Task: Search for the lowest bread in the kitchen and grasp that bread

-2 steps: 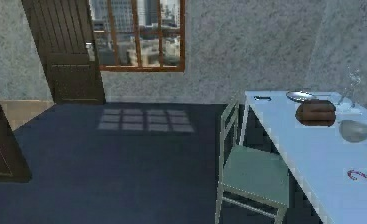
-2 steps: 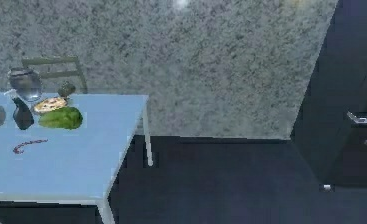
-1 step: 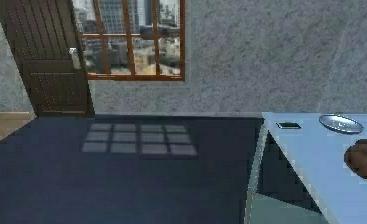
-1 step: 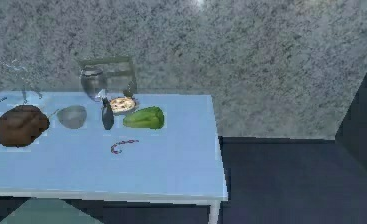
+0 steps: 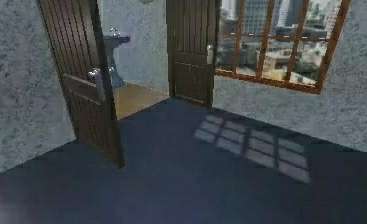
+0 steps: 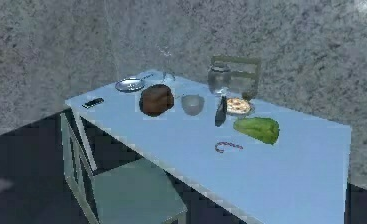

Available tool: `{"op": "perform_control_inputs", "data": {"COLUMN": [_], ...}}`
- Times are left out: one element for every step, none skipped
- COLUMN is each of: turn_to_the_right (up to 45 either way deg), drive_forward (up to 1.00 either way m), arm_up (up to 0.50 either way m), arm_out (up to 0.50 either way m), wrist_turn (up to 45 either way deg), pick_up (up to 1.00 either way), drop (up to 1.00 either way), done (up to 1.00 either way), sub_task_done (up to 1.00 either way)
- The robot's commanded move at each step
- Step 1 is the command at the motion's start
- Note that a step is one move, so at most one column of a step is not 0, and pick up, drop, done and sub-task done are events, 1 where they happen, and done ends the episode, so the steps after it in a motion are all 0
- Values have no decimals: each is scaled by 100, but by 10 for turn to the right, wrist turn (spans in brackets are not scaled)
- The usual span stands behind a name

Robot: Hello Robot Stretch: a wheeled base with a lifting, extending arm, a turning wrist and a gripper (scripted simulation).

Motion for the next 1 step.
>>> {"op": "perform_control_inputs", "data": {"turn_to_the_right": [300], "drive_forward": [0], "arm_up": [0], "arm_out": [0], "wrist_turn": [0], "pick_up": [0], "drop": [0], "done": [0], "sub_task_done": [0]}}
